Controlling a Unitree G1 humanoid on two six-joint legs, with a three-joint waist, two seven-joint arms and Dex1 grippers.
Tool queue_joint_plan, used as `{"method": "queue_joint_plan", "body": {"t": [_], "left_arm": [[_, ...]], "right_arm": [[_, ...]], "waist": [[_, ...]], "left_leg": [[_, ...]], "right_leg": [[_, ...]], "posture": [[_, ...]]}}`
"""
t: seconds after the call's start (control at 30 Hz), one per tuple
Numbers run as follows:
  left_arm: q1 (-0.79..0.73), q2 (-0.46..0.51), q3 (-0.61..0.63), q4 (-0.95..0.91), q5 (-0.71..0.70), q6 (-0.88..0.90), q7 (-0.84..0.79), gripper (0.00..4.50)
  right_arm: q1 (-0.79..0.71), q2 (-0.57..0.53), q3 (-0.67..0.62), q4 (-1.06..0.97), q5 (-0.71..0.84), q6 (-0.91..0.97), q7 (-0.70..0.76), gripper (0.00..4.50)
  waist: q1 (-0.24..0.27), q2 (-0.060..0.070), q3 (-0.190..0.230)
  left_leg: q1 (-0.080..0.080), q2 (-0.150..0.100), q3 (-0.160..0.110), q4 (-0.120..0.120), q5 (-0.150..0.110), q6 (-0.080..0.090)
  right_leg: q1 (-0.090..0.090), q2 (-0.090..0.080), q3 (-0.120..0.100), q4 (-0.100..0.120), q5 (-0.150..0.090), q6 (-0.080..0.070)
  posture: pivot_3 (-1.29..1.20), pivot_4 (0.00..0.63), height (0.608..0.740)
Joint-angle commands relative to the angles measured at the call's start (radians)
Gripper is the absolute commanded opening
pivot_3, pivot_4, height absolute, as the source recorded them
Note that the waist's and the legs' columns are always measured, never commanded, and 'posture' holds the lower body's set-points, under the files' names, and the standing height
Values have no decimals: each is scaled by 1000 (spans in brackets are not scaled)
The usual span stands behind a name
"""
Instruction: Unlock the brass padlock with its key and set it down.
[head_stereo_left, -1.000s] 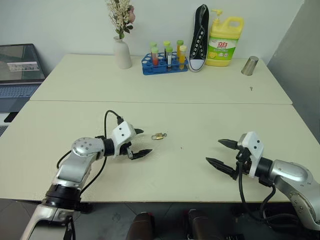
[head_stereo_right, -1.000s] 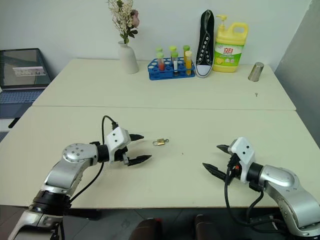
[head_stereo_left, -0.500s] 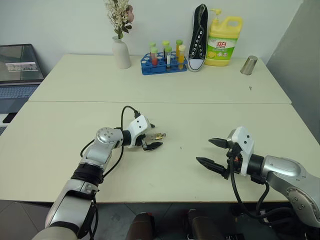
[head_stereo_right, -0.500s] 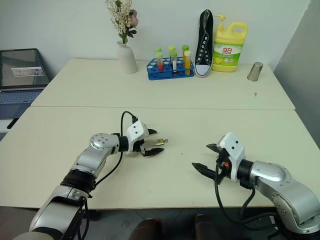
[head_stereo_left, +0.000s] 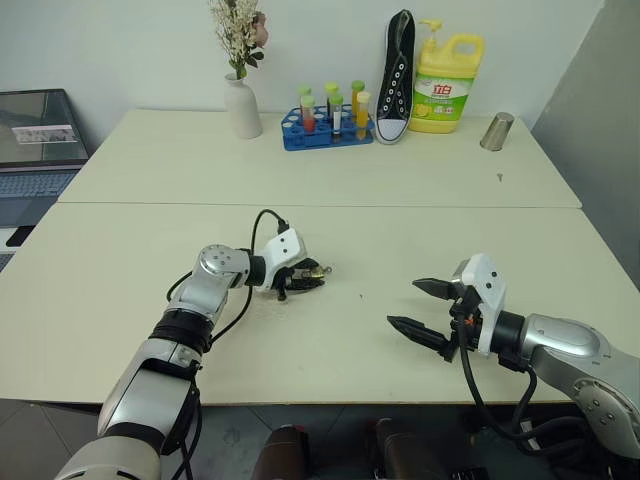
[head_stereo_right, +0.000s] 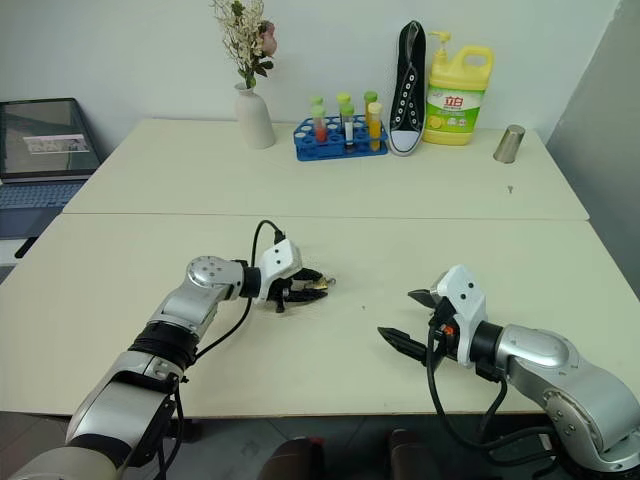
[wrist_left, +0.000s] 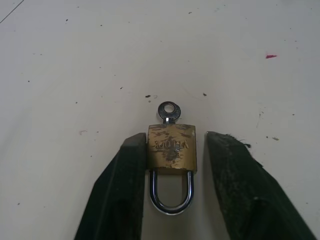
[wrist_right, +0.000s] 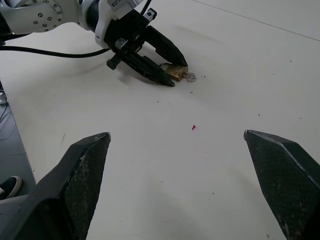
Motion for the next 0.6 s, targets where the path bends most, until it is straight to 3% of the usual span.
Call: {"method": "queue_joint_plan", "body": {"t": [0.03,0.33,0.6], "left_arm": [[14,15,-22,27,53,13,9,963],[105,42,-30,-207,6,-114,-86,966],[147,26,13,-447,-27,-379,-42,966]], "right_arm": [[4,-9,-31,-30,11,-19,-4,4500],[75,-51,-59,-18,-47,-111,28,4500],[138,-66,-85,-12,-91,-240,81,4500]], "waist": [[0,0,0],[-1,0,0],[2,-1,0]], "left_leg": [[0,0,0,0,0,0],[-1,0,0,-1,0,0],[-1,0,0,0,0,0]], "right_leg": [[0,0,0,0,0,0],[0,0,1,-1,0,0],[-1,-1,1,-1,0,0]], "posture": [[0,150,740],[0,150,740],[0,150,740]]}}
